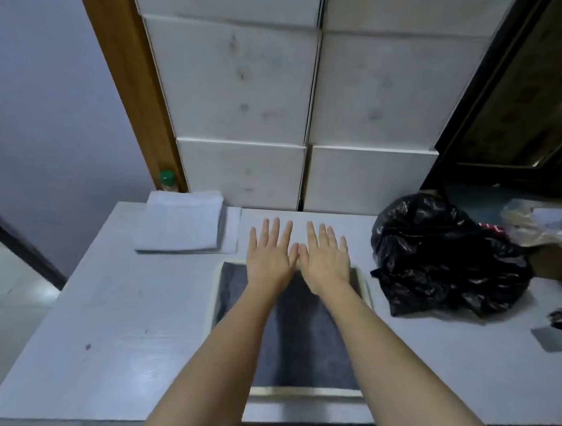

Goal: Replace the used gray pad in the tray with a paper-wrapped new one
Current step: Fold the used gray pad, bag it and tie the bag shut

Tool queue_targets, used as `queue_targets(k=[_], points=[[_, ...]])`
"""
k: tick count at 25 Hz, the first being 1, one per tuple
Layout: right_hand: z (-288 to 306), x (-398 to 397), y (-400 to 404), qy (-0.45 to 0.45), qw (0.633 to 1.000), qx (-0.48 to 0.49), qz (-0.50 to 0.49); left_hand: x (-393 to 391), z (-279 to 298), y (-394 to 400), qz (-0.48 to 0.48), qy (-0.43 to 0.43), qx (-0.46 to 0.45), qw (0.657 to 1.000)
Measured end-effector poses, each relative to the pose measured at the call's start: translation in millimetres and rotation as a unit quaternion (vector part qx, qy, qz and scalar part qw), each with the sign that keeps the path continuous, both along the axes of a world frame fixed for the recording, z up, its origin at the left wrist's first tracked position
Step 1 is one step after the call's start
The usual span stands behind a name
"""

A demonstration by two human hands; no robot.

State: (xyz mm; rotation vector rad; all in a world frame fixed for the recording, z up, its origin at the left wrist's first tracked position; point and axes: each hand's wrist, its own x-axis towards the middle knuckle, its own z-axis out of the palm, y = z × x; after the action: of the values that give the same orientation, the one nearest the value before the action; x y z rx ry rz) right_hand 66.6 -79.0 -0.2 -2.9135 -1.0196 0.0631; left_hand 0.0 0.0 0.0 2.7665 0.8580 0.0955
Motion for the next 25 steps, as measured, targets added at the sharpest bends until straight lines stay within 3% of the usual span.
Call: queue_targets(k=[5, 7, 10, 14, 25], points=[[-84.5, -19.9, -36.2, -0.011, 1.0, -0.021, 0.01, -27.2, -81.8, -15.5, -0.033, -0.043, 0.039, 0.998], [-99.3, -30.6, -40.8, -0.047, 0.999, -0.014, 0.007, -39.3, -102.1, -21.4, -0.035, -0.021, 0.053, 0.998], [-105.4, -42.9, -42.8, -0.014, 1.0, 0.02, 0.018, -48.3, -108.8, -24.6, -0.038, -0.022, 0.071, 0.996], [-99.3, -58.0, -44.1, 0.032, 0.999, 0.016, 0.018, -55.9, -105.9, -31.5, -0.039, 0.051, 0.001, 0.998], [-109.7, -59.3, -38.0, 0.07, 0.998, -0.008, -0.001, -57.6, -113.0, -29.8, -0.038, 0.063, 0.01, 0.997]])
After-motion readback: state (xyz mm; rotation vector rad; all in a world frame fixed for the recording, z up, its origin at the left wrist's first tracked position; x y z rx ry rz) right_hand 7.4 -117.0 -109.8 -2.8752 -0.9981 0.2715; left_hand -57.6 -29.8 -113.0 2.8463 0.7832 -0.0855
